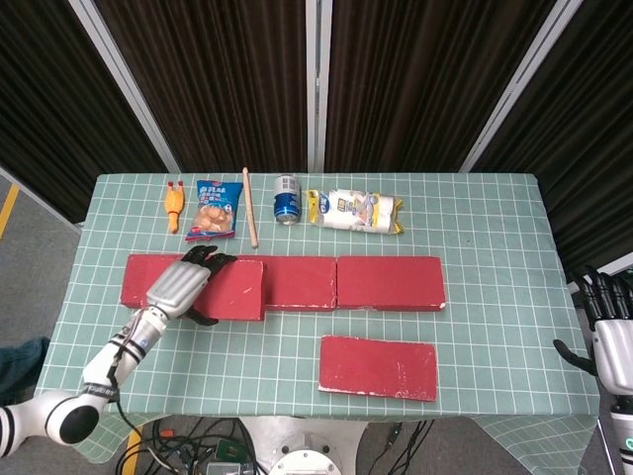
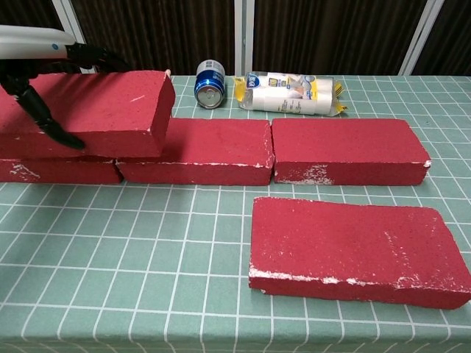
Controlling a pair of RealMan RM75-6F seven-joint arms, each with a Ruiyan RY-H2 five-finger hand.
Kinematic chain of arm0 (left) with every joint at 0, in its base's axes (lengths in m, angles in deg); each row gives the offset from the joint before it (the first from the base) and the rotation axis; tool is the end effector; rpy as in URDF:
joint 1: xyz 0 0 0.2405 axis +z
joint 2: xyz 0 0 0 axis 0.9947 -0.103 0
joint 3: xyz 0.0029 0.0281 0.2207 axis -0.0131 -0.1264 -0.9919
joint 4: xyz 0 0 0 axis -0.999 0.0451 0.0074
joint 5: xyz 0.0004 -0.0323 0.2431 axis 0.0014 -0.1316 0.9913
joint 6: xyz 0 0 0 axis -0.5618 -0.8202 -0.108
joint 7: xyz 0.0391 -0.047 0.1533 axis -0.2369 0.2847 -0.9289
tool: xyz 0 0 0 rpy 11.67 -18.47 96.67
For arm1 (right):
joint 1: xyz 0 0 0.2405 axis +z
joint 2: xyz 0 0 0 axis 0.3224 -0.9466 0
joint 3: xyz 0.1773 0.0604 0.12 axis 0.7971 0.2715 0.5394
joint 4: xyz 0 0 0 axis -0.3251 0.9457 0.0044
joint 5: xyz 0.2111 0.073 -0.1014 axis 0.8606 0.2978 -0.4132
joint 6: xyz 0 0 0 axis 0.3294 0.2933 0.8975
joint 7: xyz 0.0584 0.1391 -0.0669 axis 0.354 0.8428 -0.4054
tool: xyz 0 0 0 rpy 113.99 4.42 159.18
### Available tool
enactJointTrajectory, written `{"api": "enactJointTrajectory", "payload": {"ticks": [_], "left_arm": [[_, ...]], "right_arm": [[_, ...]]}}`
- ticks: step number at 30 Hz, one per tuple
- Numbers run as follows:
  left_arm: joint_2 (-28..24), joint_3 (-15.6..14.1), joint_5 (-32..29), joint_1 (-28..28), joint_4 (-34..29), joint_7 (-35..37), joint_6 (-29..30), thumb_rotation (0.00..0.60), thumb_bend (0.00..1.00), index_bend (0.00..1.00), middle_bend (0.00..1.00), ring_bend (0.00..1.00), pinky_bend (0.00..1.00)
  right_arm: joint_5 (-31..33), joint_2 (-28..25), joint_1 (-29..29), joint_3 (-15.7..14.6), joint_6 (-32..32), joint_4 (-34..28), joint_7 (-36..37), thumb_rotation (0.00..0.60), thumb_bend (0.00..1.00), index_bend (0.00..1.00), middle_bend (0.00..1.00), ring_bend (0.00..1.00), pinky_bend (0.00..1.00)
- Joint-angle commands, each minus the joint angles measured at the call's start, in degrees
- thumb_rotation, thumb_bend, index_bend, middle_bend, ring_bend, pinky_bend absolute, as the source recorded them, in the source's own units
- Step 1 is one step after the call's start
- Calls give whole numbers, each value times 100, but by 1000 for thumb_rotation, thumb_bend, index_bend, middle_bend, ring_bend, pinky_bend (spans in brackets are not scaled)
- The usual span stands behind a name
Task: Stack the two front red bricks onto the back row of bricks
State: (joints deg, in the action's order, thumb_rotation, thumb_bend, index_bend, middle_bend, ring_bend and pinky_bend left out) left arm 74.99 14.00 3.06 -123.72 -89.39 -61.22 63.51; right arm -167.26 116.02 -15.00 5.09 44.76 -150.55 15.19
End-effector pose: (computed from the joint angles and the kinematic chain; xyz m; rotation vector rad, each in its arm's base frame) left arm -0.1246 0.3251 0.0026 -1.9224 -1.1379 -0.8787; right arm -0.2918 -0.2074 0.1531 1.3645 -0.7601 0.9104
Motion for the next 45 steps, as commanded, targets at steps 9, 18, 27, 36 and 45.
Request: {"api": "enactJointTrajectory", "payload": {"ticks": [9, 18, 27, 36, 45], "left_arm": [[412, 77, -546, -669, 1010, 379, -754, 600, 0, 191, 182, 0, 0], [548, -47, -534, -860, 1340, 491, -943, 600, 0, 191, 182, 0, 0], [677, -101, -551, -970, 1525, 580, -933, 600, 0, 191, 182, 0, 0], [822, -152, -529, -1054, 1750, 731, -1018, 600, 0, 191, 182, 0, 0], [847, -200, -518, -1102, 1774, 770, -1005, 600, 0, 191, 182, 0, 0]], "right_arm": [[43, -4, 17, 12, -41, -78, -86, 600, 64, 0, 0, 0, 0], [214, 83, 32, 38, -150, 17, -2, 600, 66, 0, 0, 0, 0], [258, 72, 67, 31, -273, 75, 198, 600, 66, 0, 0, 0, 0], [327, 92, 81, 48, -326, 173, 281, 600, 67, 0, 0, 0, 0], [332, 92, 82, 51, -324, 176, 274, 600, 67, 0, 0, 0, 0]]}}
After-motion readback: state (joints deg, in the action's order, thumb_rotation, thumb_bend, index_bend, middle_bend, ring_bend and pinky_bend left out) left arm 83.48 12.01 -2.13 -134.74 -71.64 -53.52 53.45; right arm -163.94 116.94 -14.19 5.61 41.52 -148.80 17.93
